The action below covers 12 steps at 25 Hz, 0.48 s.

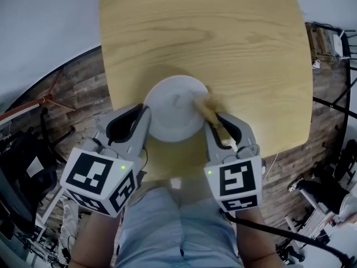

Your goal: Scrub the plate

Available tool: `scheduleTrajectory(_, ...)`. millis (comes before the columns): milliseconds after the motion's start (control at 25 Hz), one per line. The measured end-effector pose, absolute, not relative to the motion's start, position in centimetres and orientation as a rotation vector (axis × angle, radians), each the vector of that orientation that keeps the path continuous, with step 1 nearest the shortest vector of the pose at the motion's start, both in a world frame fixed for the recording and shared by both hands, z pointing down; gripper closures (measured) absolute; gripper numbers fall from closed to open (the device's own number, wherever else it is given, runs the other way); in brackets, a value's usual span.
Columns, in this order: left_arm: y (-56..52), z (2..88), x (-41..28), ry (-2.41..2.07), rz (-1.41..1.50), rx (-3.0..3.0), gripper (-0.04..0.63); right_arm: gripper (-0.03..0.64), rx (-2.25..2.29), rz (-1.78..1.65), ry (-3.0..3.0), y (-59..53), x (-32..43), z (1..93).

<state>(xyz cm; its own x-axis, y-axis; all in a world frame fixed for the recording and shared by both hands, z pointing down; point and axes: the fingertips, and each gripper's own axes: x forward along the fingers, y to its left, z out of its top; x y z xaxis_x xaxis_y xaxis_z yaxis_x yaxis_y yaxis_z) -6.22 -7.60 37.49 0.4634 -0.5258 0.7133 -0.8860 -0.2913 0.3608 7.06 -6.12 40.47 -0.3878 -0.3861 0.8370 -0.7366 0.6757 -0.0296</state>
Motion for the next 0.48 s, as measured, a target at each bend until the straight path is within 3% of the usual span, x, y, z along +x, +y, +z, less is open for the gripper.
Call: scheduleTrajectory(480, -7.7, 37.3, -5.8, -1.164, 0.581, 1.966, 0.54, 0.546, 0.827, 0.396, -2.095, -8.7, 3.2, 39.2)
